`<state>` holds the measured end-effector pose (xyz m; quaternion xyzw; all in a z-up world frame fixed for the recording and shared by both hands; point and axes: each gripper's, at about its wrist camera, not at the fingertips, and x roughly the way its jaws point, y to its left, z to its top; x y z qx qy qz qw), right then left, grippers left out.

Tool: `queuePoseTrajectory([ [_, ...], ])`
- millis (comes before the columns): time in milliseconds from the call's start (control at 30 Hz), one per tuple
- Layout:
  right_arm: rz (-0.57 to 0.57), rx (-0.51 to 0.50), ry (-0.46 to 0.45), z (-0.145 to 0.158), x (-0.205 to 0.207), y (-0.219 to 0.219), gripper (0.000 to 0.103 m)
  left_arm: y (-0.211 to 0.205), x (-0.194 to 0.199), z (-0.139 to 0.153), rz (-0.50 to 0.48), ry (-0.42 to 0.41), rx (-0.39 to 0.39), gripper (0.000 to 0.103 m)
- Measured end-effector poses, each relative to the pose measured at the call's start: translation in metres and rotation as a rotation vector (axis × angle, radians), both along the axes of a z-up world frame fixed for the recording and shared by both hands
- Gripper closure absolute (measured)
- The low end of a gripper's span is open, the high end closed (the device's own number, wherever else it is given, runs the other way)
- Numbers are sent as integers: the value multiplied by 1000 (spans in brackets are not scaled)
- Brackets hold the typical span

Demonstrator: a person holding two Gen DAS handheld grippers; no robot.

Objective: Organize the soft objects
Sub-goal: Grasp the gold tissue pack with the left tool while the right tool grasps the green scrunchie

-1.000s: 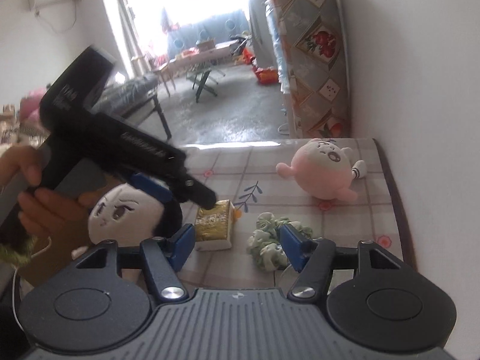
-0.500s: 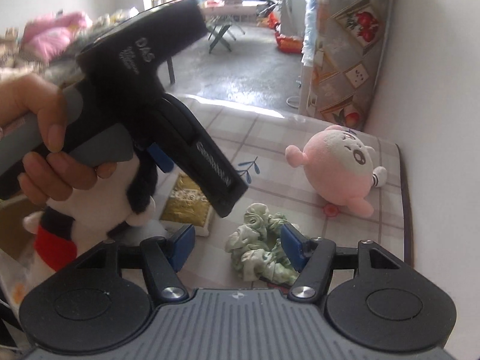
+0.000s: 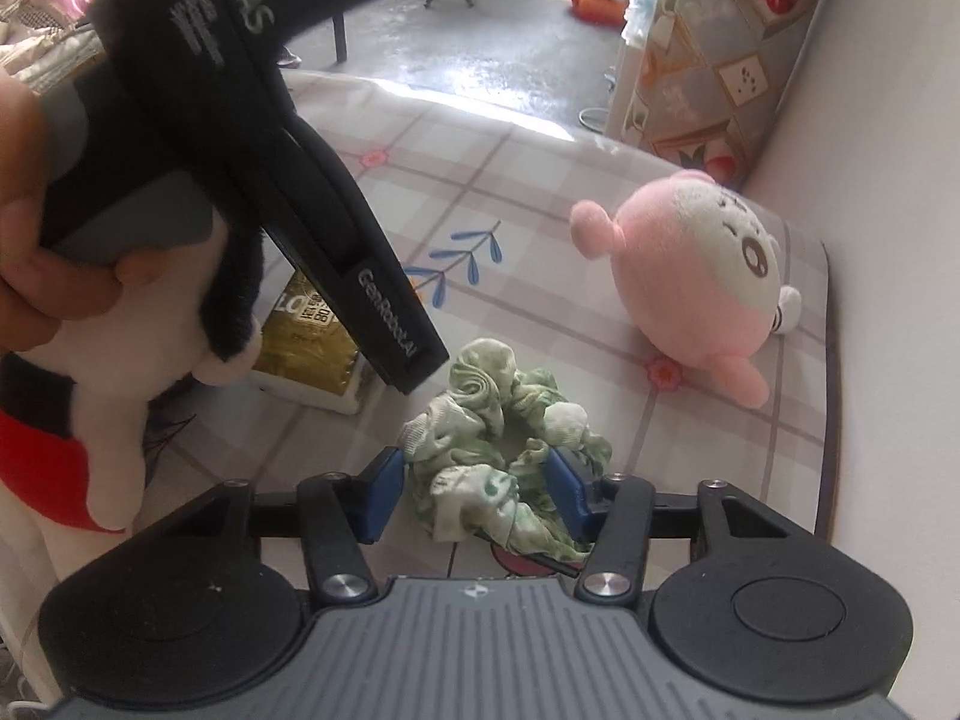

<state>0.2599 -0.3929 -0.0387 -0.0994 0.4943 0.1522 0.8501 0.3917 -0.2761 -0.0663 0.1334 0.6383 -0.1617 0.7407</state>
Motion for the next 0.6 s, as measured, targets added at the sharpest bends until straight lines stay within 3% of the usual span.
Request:
queuePoseTrajectory([
  [33, -1, 2, 5, -1, 0, -1, 60, 0, 1, 0, 1, -2, -2, 40],
  [267, -17, 33, -26, 4, -4, -7, 80, 3, 0, 4, 11, -38, -43, 42],
  [600, -84, 90, -140, 30, -12, -23, 84, 14, -6, 19, 74, -65, -220, 42],
])
